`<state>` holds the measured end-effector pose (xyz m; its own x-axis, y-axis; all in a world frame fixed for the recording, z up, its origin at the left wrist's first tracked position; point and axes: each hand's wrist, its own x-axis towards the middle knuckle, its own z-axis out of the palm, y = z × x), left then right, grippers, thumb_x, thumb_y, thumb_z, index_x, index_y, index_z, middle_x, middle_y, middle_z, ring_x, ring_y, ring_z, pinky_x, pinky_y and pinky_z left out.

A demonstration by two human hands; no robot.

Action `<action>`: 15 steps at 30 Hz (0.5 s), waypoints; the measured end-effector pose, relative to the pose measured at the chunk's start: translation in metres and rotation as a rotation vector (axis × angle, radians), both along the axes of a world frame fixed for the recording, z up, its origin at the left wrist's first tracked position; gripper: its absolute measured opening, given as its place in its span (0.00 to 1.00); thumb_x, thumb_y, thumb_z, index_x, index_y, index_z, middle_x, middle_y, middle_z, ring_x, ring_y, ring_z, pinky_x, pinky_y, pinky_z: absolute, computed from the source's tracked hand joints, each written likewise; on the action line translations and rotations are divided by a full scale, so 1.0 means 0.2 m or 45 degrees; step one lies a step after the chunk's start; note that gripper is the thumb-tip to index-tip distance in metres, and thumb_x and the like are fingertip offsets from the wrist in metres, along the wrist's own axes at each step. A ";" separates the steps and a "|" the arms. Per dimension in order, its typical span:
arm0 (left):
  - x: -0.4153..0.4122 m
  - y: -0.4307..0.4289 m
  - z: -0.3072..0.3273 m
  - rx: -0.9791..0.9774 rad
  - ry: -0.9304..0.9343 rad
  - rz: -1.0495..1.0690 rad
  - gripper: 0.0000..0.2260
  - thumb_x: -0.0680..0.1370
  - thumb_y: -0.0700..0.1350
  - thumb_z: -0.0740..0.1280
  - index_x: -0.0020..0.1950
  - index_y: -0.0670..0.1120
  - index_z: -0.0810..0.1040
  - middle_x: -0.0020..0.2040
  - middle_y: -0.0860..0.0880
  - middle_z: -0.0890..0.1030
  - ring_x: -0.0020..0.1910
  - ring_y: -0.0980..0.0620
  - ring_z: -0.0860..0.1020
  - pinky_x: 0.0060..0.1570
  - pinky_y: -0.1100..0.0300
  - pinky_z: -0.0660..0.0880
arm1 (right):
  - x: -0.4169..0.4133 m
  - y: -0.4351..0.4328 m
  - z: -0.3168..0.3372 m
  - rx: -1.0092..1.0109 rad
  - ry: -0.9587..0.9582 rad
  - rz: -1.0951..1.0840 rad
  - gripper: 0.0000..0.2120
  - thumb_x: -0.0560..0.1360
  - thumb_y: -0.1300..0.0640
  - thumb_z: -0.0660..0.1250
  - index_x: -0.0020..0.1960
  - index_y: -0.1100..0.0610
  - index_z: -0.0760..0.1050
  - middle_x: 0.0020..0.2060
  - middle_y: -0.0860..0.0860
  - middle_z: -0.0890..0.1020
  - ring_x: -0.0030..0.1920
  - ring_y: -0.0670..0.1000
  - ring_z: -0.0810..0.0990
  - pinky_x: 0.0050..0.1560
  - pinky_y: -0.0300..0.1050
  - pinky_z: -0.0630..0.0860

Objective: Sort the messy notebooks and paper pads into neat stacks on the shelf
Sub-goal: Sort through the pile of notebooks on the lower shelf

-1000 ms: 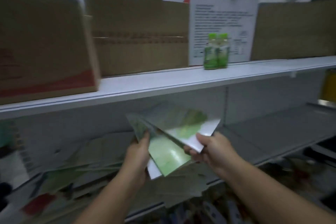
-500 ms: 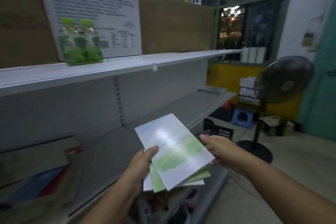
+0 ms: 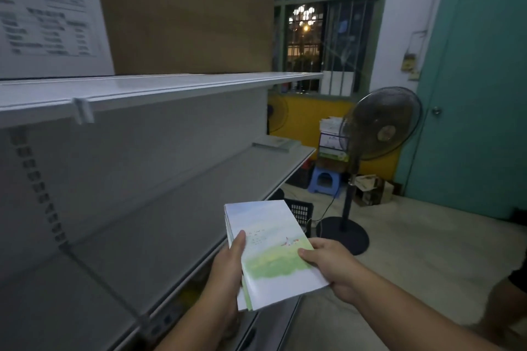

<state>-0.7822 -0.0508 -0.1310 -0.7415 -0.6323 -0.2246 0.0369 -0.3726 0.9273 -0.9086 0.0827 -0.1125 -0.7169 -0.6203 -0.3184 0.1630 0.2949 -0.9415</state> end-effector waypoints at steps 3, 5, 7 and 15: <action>-0.25 -0.14 0.01 0.145 0.038 0.003 0.19 0.81 0.56 0.56 0.56 0.44 0.78 0.46 0.44 0.84 0.37 0.48 0.85 0.34 0.58 0.80 | -0.19 -0.12 0.04 0.032 -0.005 0.059 0.10 0.79 0.62 0.61 0.58 0.56 0.77 0.47 0.54 0.85 0.40 0.52 0.83 0.33 0.41 0.78; -0.41 -0.24 0.01 0.184 0.055 0.001 0.23 0.81 0.58 0.54 0.59 0.43 0.78 0.49 0.41 0.84 0.42 0.44 0.84 0.40 0.53 0.80 | -0.32 -0.18 0.08 0.057 -0.018 0.157 0.11 0.80 0.58 0.59 0.56 0.46 0.76 0.47 0.51 0.84 0.41 0.50 0.83 0.36 0.44 0.80; -0.57 -0.32 0.02 0.205 0.092 -0.019 0.20 0.81 0.57 0.53 0.53 0.44 0.78 0.44 0.43 0.83 0.34 0.48 0.84 0.31 0.59 0.79 | -0.45 -0.24 0.10 0.040 -0.019 0.181 0.11 0.80 0.57 0.59 0.54 0.43 0.76 0.47 0.50 0.84 0.43 0.51 0.82 0.42 0.49 0.82; -1.01 -0.54 -0.05 0.409 0.111 0.014 0.27 0.79 0.64 0.51 0.62 0.45 0.75 0.52 0.40 0.83 0.47 0.40 0.83 0.45 0.46 0.80 | -0.91 -0.52 0.03 0.028 0.094 0.168 0.11 0.80 0.62 0.58 0.56 0.48 0.73 0.49 0.48 0.83 0.44 0.48 0.82 0.40 0.40 0.78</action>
